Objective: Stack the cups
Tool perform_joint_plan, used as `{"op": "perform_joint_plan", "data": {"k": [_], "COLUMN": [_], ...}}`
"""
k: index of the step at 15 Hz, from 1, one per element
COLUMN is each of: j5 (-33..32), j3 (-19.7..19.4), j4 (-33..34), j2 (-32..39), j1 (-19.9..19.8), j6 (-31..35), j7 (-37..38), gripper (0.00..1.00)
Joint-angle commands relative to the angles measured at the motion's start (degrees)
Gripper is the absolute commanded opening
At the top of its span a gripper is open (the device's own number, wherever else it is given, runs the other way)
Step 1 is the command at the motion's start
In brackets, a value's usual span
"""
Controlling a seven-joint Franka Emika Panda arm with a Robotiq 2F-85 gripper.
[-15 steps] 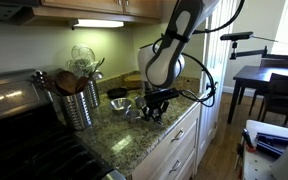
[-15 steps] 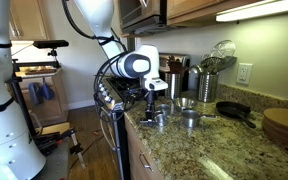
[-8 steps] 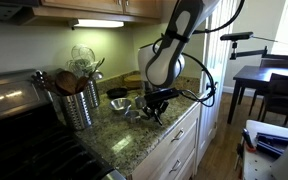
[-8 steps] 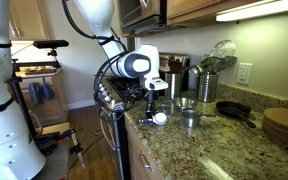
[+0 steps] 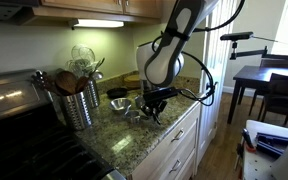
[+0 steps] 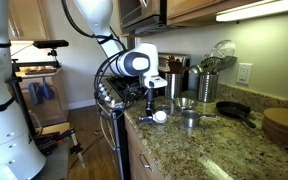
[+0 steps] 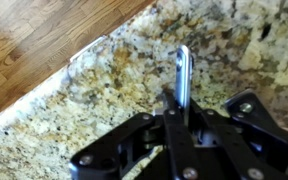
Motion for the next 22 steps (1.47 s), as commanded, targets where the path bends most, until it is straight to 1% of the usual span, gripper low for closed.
{"op": "perform_joint_plan", "data": {"k": [1,6,8,15,22], "j5": [-1.99,-3.52,-3.23,-3.69,-4.26], "j3": [-1.24,-0.3,0.57,3.16,4.12], "j4": [-1.54,-1.29,-0.67,3.54,9.21], "j2": [-5.1,-8.07,-8.12,-5.51,-2.51], "j1": [2.28,2.57,2.25,2.32,2.91], "j6": [-1.76,-2.3,-3.01,-8.44,-11.72], "j7": [1.51,1.4,-0.19,-5.19,-8.6], "gripper": [0.08,0.08,0.08,0.08,0.08]}}
